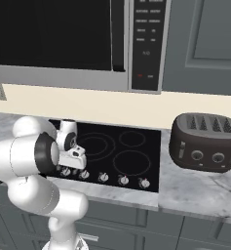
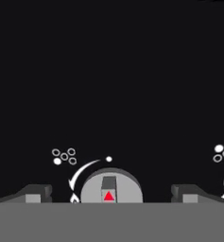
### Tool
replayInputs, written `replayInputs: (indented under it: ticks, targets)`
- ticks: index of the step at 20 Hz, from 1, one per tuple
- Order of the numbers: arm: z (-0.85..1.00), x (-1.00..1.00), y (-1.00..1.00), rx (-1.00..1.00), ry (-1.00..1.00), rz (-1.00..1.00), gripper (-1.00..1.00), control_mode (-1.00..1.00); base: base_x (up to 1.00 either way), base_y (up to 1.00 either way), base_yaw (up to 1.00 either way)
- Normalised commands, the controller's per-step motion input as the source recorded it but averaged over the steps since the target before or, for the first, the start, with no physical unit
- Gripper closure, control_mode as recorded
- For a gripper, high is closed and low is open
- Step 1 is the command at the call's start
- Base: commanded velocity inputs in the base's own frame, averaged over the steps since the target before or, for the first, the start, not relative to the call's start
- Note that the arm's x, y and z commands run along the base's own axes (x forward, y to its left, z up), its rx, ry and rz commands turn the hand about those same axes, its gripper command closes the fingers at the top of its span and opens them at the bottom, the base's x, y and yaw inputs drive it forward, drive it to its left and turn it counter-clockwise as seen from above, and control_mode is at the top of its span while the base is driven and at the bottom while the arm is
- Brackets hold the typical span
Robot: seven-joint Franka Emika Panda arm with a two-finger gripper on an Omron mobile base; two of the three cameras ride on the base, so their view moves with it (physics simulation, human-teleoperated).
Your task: Place the pan on the front left burner on the stove. Then place the tomato and the onion in the pan and turn on the front left burner.
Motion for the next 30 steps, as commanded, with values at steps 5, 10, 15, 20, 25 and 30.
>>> replayInputs:
  ticks: [5, 10, 15, 20, 25, 30]
  targets:
    - [-0.15, -0.37, 0.01, 0.00, 0.03, 0.00, -1.00, -1.00, 0.00, 0.00, 0.00]
    - [-0.32, 0.01, 0.00, 0.00, 0.00, 0.00, -1.00, -1.00, 0.00, 0.00, 0.00]
    - [-0.05, 0.15, 0.00, 0.00, 0.00, 0.00, -1.00, -1.00, 0.00, 0.00, 0.00]
    - [-0.08, 0.19, 0.00, 0.00, 0.00, 0.00, -1.00, -1.00, 0.00, 0.00, 0.00]
    - [-0.12, 0.29, 0.00, 0.00, 0.00, 0.00, -1.00, -1.00, 0.00, 0.00, 0.00]
    - [-0.24, 0.03, 0.00, 0.00, 0.00, 0.00, -1.00, -1.00, 0.00, 0.00, 0.00]
